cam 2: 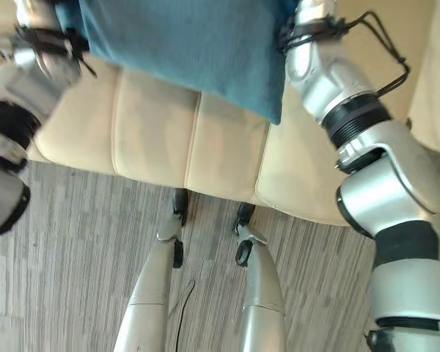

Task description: Pick up all the scattered cushions and arrange them neatly on the sofa.

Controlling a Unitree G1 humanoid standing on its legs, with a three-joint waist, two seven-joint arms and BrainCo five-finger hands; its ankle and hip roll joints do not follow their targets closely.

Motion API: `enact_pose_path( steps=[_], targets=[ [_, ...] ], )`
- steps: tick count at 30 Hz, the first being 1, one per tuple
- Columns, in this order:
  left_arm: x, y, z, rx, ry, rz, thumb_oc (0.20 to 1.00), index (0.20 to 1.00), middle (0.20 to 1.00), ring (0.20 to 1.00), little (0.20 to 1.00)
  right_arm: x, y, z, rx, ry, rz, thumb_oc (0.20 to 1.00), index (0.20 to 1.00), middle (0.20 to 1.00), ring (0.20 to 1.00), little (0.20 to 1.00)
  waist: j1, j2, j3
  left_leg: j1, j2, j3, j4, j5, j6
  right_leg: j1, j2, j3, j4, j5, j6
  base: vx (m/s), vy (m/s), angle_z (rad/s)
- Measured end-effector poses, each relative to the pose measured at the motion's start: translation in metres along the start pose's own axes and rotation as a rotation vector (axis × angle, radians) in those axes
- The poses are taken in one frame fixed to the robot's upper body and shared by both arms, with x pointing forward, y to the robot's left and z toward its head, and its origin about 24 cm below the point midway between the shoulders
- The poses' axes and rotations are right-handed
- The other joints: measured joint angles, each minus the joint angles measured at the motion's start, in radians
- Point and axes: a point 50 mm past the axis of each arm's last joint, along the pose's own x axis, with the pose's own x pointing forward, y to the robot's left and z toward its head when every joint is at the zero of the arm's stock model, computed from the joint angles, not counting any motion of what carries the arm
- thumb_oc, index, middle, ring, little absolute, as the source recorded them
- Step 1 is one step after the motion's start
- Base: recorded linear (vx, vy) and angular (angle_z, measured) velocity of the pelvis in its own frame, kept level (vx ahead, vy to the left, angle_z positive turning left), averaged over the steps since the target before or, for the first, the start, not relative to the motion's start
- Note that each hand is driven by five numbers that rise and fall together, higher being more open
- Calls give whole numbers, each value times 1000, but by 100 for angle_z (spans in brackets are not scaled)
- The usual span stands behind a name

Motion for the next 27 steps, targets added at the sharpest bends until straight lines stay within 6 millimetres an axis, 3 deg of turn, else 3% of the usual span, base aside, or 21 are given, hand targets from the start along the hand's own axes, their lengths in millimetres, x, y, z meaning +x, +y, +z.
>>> enact_pose_path(
  steps=[2, 5, 7, 8, 9, 12, 18, 22, 24, 27],
  targets=[
    [13, 15, -3, 159, -79, -8, 200, 200, 200, 200, 200, 4, -2, -2, -63, -38, 16, 200, 200, 200, 200, 200, -1, 4, 6, -29, -7, 4, 1, 0, 0, -32, -8, 3, 0, 0, 1, 66, 49, 0],
    [20, 24, -6, 260, -108, -2, 200, 200, 200, 200, 200, 12, -9, -1, -115, -98, 16, 200, 200, 200, 200, 200, -1, 4, 6, -51, -13, 2, 0, 0, 0, -56, -14, 9, -2, -1, 2, 64, 50, 1],
    [28, 34, -4, 316, -133, 13, 200, 200, 200, 200, 200, 26, -23, 0, -161, -138, -19, 200, 200, 200, 200, 200, 0, 4, 6, -75, -15, 2, -2, 0, 0, -82, -15, 12, -2, 0, 4, 24, 40, 1],
    [34, 42, -3, 321, -132, 40, 200, 200, 200, 200, 200, 39, -40, 1, -178, -152, -81, 200, 200, 200, 200, 200, 1, 4, 6, -94, -16, 3, -9, 0, 0, -108, -15, 16, -1, 2, 8, 26, 57, -1],
    [34, 43, -5, 365, -132, 40, 1000, 1000, 1000, 1000, 1000, 48, -50, -1, -208, -153, -133, 1000, 1000, 1000, 1000, 1000, 1, 4, 6, -111, -18, 5, -17, 0, 0, -129, -14, 22, -6, 8, 13, 50, 105, -4],
    [31, 36, -10, 455, -116, -7, 1000, 1000, 1000, 1000, 1000, 44, -45, -16, -369, -158, -65, 1000, 1000, 1000, 1000, 1000, -6, 4, 6, -117, -20, 10, -26, 4, 5, -135, -13, 28, -23, 23, 20, 23, 40, -4],
    [41, 43, -12, 433, -41, -88, 1000, 1000, 1000, 1000, 1000, 40, -44, -42, -501, -49, 95, 1000, 1000, 1000, 1000, 1000, -12, 4, 6, -114, -20, 12, -27, 6, 8, -129, -11, 30, -35, 35, 20, -2, -1, -1],
    [31, 42, -41, 242, 194, -187, 1000, 1000, 1000, 1000, 1000, 24, -40, -71, -571, 67, 249, 1000, 1000, 1000, 1000, 1000, -15, 4, 6, -83, -19, 10, -30, 6, 8, -91, -8, 28, -51, 41, 23, -3, -6, -1],
    [10, 32, -69, 28, 406, -219, 1000, 1000, 1000, 1000, 1000, 5, -26, -83, -574, 124, 354, 1000, 1000, 1000, 1000, 1000, -17, 4, 6, -44, -17, 11, -42, 6, 8, -46, -2, 30, -81, 52, 30, -4, -8, -6],
    [-11, 21, -89, -177, 572, -222, 1000, 1000, 1000, 1000, 1000, -10, -21, -98, -551, 214, 394, 1000, 1000, 1000, 1000, 1000, -15, 3, 6, -12, -18, 11, -67, 10, 14, -14, 4, 34, -110, 63, 35, -2, -3, -2]
  ],
)
